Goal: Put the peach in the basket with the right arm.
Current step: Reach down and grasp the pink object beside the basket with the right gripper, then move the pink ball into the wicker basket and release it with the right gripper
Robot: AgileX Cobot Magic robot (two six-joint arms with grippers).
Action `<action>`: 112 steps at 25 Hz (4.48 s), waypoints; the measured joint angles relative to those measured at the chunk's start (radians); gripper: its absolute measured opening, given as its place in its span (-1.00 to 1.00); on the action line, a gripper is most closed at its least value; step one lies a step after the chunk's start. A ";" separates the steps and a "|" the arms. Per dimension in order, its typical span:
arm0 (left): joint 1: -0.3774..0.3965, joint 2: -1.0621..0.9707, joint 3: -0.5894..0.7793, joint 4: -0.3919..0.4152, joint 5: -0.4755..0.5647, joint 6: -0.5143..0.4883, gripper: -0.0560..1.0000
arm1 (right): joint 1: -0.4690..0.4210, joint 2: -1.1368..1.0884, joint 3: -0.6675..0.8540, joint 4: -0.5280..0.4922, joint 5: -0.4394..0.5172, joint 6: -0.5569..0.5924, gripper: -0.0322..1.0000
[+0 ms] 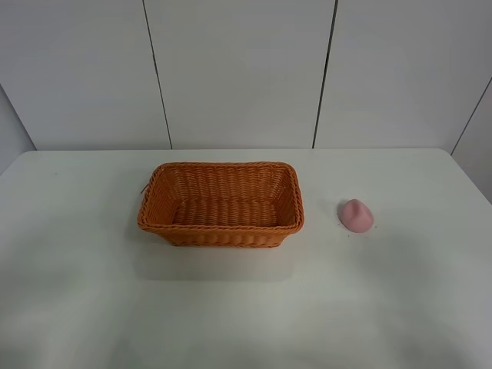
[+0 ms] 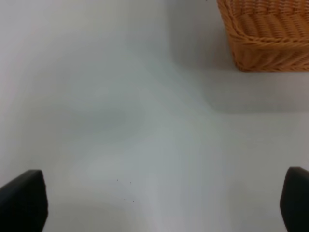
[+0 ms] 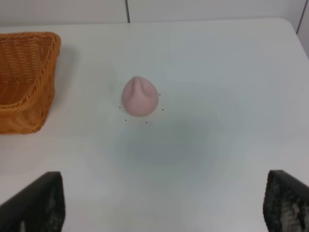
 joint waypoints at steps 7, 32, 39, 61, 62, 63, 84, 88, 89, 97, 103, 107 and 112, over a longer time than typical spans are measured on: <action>0.000 0.000 0.000 0.000 0.000 0.000 0.98 | 0.000 0.000 0.000 0.000 0.000 0.000 0.29; 0.000 0.000 0.000 0.000 0.000 0.000 0.98 | 0.000 1.380 -0.525 -0.004 -0.066 0.018 0.29; 0.000 0.000 0.000 0.000 0.000 0.000 0.98 | 0.000 1.786 -0.808 -0.004 -0.061 0.018 0.29; 0.000 0.000 0.000 0.000 0.000 0.000 0.98 | 0.093 2.121 -1.038 -0.004 -0.114 -0.006 0.29; 0.000 0.000 0.000 0.000 0.000 0.000 0.98 | 0.093 2.132 -1.038 -0.004 -0.120 0.000 0.29; 0.000 0.000 0.000 0.000 0.000 0.000 0.98 | 0.093 2.147 -1.038 -0.004 -0.123 0.000 0.29; 0.000 0.000 0.000 0.000 0.000 0.000 0.98 | 0.093 2.192 -1.055 -0.005 -0.123 0.017 -0.93; 0.000 0.000 0.000 0.000 0.000 0.000 0.98 | 0.093 2.156 -1.166 -0.011 -0.003 0.017 -0.93; 0.000 0.000 0.000 0.000 0.000 0.000 0.98 | 0.093 2.146 -1.211 -0.012 0.040 0.017 -0.93; 0.000 0.000 0.000 0.000 0.000 0.000 0.98 | 0.093 2.123 -1.502 -0.022 0.175 0.017 -0.93; 0.000 0.000 0.000 0.000 0.000 0.000 0.98 | 0.146 2.112 -1.526 -0.043 0.184 0.017 -0.93; 0.000 0.000 0.000 0.000 0.000 0.000 0.98 | 0.246 2.112 -1.526 -0.043 0.189 0.017 -0.93; 0.000 0.000 0.000 0.000 0.000 0.000 0.98 | 0.397 2.112 -1.526 -0.042 0.189 0.017 -0.93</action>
